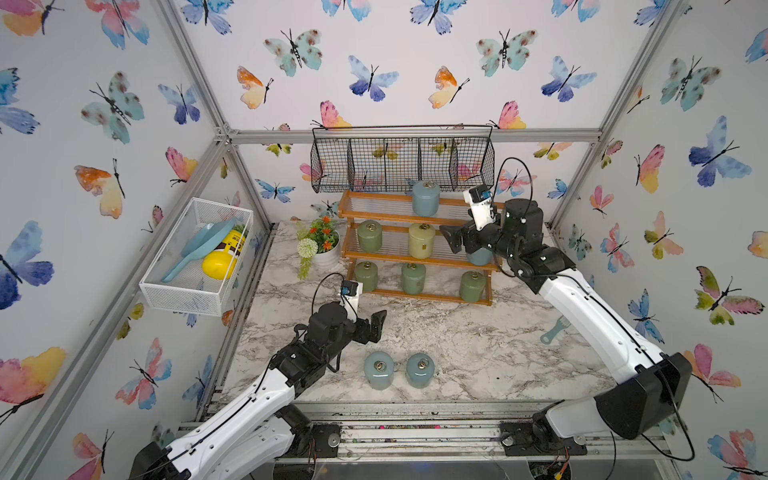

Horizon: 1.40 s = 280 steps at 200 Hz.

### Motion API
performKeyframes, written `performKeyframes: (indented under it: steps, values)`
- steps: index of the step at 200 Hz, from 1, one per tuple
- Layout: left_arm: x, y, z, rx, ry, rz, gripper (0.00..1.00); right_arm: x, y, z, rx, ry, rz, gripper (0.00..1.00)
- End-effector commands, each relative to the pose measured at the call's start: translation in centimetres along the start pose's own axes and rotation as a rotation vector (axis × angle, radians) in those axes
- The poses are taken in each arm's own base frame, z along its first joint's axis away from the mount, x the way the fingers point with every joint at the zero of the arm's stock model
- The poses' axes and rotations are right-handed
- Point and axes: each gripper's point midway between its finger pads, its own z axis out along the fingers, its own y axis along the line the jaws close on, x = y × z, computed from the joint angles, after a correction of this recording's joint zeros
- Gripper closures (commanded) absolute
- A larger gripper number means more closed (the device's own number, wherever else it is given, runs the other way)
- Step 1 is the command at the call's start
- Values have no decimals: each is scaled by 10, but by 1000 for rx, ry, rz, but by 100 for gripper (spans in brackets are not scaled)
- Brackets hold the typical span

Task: Remove the tea canisters from the shelf
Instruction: Pick up the tea canister from the shelf.

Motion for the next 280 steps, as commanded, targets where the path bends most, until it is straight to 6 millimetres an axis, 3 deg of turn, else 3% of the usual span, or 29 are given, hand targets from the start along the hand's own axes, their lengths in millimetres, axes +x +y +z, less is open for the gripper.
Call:
performKeyframes:
  steps: [1, 43, 92, 173, 280]
  values:
    - [-12, -16, 4, 92, -1, 44, 1, -30, 12, 5, -134, -67, -35, 0]
    - [-16, -23, 12, 133, -4, 48, 1, -50, 3, 28, -217, -88, -45, 0]
    - [-9, -26, 15, 159, 13, 37, 2, -58, -5, 53, -249, -81, -57, 0]
    - [-4, -25, 14, 164, 17, 22, 2, -45, -13, 90, -268, -55, -54, 0]
    - [-3, -24, 13, 164, 14, 12, 2, -36, -11, 109, -311, -58, -37, 0]
